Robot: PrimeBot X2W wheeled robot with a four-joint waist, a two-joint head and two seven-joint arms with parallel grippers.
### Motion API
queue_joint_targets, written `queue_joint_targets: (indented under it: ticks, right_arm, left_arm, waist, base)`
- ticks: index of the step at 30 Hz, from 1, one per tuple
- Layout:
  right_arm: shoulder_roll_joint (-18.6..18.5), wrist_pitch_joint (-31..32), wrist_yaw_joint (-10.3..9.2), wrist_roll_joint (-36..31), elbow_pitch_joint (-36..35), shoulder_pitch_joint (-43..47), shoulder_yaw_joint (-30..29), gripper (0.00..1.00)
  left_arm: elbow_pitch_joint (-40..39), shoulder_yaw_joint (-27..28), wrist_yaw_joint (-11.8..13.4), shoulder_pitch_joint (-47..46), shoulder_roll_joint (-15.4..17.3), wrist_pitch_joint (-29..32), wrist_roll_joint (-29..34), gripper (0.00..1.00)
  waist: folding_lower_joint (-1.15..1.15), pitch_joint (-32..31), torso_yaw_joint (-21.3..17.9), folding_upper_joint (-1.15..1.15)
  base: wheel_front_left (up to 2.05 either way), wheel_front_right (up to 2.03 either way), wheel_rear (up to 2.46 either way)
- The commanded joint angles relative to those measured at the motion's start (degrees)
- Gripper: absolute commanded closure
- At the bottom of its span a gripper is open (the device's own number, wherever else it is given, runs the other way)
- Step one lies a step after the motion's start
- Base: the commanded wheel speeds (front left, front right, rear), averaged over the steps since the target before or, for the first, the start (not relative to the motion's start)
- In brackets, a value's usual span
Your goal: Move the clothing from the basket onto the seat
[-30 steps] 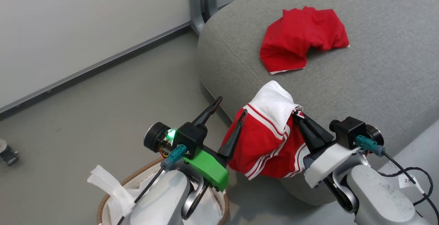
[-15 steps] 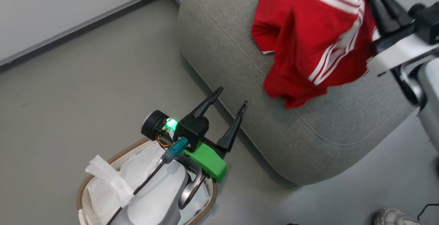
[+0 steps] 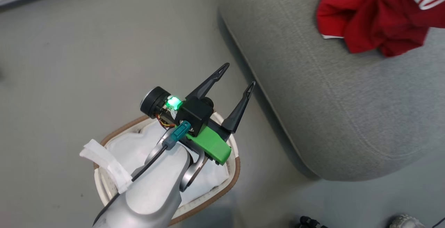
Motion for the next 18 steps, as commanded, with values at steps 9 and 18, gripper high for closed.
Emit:
queue_joint_targets:
  ticks: [9, 18]
  right_arm:
    - [5.95, -0.09, -0.09, -10.14, 4.49, 6.3, -12.81, 1.0]
    - [13.05, -0.09, -0.08, -12.66, 7.03, 14.07, -21.1, 0.0]
  left_arm:
    - [-0.67, 0.89, -0.14, -2.21, 1.18, -0.04, 1.08, 0.0]
    - [-0.29, 2.03, -0.14, -1.24, 1.55, -0.04, 0.62, 0.0]
  waist:
    - [-0.01, 10.7, 9.61, 0.25]
    - [-0.01, 9.21, 9.77, 0.25]
  base:
    - [0.0, 0.0, 0.0]
    - [0.0, 0.0, 0.0]
